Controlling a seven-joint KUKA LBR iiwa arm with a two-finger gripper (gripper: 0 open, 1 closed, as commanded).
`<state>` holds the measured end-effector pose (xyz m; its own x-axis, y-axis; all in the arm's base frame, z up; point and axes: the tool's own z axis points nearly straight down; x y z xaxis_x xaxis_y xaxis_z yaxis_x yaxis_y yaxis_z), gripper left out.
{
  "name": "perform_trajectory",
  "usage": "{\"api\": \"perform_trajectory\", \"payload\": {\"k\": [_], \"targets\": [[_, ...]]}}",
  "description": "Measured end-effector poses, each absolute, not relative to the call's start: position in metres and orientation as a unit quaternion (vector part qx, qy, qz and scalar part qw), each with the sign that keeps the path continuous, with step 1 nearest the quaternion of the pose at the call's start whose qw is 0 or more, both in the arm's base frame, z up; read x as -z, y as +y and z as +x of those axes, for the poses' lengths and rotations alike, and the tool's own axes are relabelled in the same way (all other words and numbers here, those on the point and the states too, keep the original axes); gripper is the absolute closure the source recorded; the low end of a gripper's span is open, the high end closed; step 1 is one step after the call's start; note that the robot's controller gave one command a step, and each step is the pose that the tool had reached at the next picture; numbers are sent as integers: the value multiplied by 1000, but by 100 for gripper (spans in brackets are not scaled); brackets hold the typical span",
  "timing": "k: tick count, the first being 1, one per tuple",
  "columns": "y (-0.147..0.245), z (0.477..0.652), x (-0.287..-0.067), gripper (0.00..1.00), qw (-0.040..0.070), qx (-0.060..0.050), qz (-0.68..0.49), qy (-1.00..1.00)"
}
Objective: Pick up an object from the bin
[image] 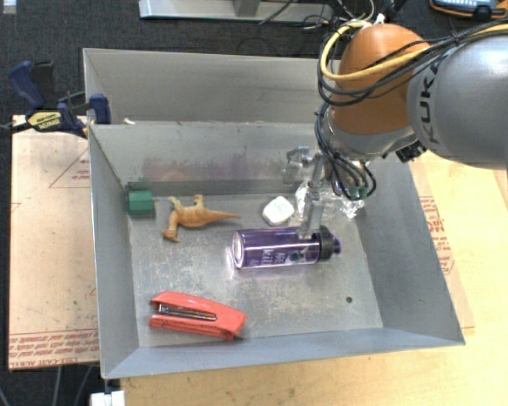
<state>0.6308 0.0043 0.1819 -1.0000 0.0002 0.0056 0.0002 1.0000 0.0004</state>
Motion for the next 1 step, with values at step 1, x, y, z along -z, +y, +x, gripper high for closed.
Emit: {"api": "perform_trajectory", "payload": {"k": [1], "targets": [[4, 632, -187, 0, -1, 0, 0, -1000]]}}
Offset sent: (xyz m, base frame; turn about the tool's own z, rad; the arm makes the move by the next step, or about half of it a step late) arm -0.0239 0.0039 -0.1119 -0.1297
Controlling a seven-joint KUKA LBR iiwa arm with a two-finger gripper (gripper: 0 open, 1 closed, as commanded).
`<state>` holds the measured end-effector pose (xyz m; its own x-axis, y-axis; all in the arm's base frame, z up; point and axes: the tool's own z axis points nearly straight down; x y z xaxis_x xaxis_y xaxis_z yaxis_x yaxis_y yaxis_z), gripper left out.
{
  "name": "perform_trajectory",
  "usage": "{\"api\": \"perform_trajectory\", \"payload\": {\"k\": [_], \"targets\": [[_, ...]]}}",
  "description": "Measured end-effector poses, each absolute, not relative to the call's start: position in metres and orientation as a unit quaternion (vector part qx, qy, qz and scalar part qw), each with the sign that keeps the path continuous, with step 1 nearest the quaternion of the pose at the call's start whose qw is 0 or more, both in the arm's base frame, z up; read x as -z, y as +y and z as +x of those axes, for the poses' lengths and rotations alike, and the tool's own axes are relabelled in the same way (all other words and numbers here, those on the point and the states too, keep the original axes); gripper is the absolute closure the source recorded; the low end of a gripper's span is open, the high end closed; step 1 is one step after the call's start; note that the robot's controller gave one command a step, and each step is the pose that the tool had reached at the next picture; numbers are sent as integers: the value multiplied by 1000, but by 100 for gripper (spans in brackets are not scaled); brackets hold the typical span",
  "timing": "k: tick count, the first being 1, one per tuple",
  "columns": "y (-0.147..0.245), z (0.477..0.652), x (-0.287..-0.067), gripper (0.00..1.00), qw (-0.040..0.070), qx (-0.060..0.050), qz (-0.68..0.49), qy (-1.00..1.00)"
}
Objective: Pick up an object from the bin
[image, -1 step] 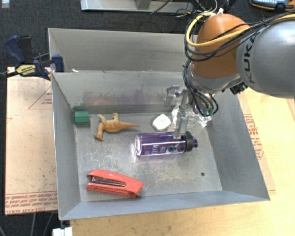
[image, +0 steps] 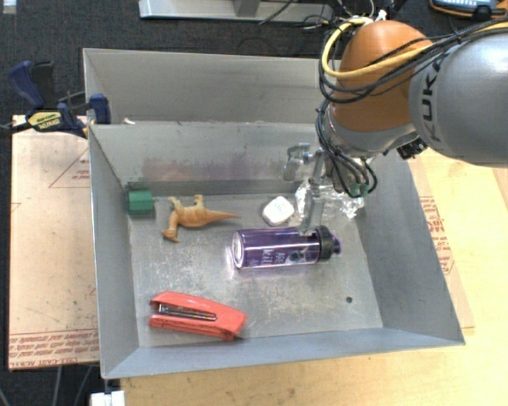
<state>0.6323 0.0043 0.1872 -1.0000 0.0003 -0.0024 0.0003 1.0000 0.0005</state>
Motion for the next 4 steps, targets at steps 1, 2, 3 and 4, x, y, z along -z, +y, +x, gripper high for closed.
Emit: {"api": "perform_trajectory", "payload": {"k": [1, 2, 3, 4], "targets": [[7, 620, -125, 0, 1, 0, -35, 999], [6, 613, -92, 0, -1, -1, -40, 999], [28, 598, -124, 0, 2, -1, -53, 999], [42, 642, -72, 0, 2, -2, -14, 1000]]}}
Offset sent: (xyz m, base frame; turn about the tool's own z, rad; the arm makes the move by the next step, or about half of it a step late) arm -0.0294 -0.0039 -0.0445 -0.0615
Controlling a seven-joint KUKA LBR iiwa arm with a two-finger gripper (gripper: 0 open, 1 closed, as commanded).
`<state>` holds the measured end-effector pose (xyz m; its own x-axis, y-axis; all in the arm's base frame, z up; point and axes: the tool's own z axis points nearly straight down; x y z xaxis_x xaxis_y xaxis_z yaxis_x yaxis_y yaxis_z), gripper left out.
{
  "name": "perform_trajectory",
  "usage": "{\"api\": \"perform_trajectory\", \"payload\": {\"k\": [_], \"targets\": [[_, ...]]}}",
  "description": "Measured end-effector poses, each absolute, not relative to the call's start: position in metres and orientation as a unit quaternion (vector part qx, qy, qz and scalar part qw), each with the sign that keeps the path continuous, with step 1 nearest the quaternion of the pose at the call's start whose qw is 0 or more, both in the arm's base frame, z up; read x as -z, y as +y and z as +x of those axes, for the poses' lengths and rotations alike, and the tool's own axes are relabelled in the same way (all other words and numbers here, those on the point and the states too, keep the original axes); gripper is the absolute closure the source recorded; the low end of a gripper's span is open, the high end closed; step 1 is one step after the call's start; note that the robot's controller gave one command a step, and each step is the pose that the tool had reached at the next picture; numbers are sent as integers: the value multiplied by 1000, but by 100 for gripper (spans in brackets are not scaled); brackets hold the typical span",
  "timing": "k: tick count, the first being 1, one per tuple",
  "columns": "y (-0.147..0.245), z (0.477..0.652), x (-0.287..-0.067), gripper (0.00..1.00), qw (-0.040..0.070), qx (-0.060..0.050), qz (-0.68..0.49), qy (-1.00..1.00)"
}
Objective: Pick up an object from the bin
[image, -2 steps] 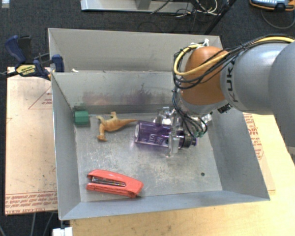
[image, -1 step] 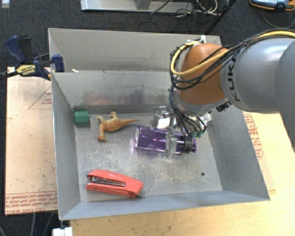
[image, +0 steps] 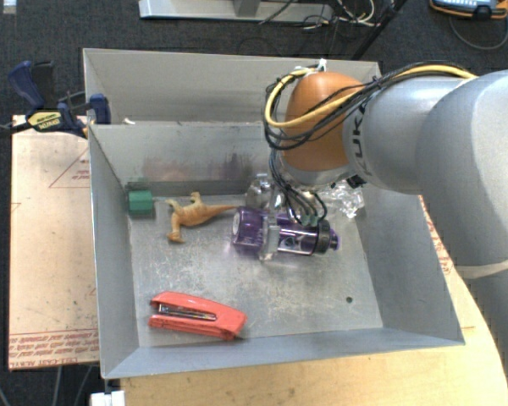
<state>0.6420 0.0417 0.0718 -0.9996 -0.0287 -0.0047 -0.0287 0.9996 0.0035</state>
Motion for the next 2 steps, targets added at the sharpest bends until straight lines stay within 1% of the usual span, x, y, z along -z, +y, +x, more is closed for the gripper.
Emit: {"api": "perform_trajectory", "payload": {"k": [1, 2], "targets": [[38, 629, -70, 100, 4, -1, -51, 999], [38, 629, -70, 100, 3, -1, -51, 999]]}}
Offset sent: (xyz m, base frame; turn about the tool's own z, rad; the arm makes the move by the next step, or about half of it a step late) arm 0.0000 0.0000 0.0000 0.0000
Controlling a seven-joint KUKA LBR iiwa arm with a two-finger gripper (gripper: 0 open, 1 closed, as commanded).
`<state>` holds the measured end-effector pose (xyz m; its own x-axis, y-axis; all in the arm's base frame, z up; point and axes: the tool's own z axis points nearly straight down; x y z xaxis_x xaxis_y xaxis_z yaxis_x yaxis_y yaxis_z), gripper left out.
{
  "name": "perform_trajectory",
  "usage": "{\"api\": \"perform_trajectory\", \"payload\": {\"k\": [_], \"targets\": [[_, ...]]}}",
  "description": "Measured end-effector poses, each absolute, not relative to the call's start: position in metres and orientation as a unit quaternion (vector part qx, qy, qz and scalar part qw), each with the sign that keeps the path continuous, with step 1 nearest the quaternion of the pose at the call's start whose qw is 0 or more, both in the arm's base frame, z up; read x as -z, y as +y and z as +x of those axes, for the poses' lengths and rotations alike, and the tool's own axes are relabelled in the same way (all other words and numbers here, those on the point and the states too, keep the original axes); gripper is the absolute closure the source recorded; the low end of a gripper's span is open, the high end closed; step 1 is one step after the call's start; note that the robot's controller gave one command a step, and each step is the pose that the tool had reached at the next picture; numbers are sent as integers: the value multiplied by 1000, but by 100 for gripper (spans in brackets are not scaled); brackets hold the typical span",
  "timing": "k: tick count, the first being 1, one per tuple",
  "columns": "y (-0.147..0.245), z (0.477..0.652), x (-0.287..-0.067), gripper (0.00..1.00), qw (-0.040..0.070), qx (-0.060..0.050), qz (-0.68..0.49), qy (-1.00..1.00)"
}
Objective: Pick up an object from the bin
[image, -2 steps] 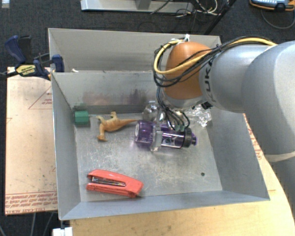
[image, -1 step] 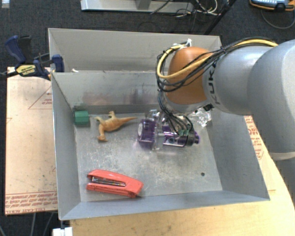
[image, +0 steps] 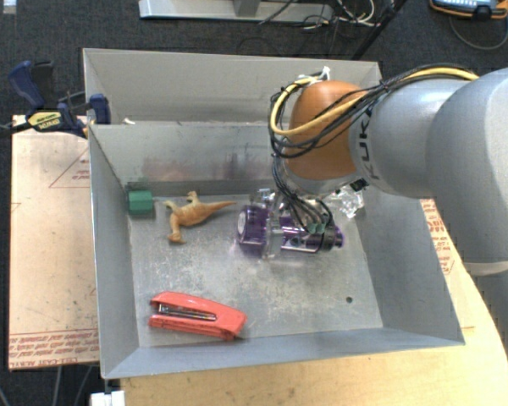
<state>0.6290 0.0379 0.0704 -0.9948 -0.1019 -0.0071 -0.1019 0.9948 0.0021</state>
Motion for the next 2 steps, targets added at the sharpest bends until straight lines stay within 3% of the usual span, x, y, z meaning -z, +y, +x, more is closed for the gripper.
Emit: {"api": "perform_trajectory", "payload": {"k": [1, 2], "targets": [[38, 628, -74, 100, 1, -1, -51, 999], [38, 628, -93, 100, 2, -1, -51, 999]]}}
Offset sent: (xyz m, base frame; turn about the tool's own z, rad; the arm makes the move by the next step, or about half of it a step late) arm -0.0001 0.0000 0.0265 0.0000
